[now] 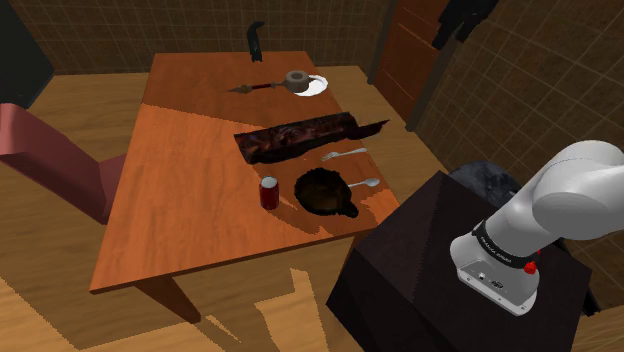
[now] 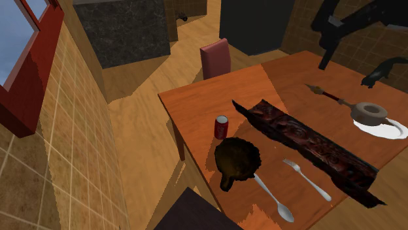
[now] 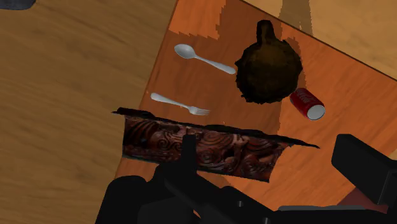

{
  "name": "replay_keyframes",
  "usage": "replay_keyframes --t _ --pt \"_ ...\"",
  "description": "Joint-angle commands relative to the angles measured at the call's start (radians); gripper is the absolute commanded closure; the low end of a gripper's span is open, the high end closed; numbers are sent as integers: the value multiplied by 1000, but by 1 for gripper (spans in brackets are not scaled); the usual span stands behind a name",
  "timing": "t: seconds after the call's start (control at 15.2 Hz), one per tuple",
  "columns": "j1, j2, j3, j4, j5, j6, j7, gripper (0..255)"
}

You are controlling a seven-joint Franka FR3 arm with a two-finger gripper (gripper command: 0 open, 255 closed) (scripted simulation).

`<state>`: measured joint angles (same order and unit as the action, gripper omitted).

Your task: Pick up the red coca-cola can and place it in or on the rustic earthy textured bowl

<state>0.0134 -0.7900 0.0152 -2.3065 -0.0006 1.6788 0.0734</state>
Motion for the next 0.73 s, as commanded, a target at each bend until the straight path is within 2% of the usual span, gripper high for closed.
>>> replay_keyframes --t 0.0,0.66 --pt "0 0 0 0 0 0 0 0" --pt "35 216 110 -88 50 267 111 0"
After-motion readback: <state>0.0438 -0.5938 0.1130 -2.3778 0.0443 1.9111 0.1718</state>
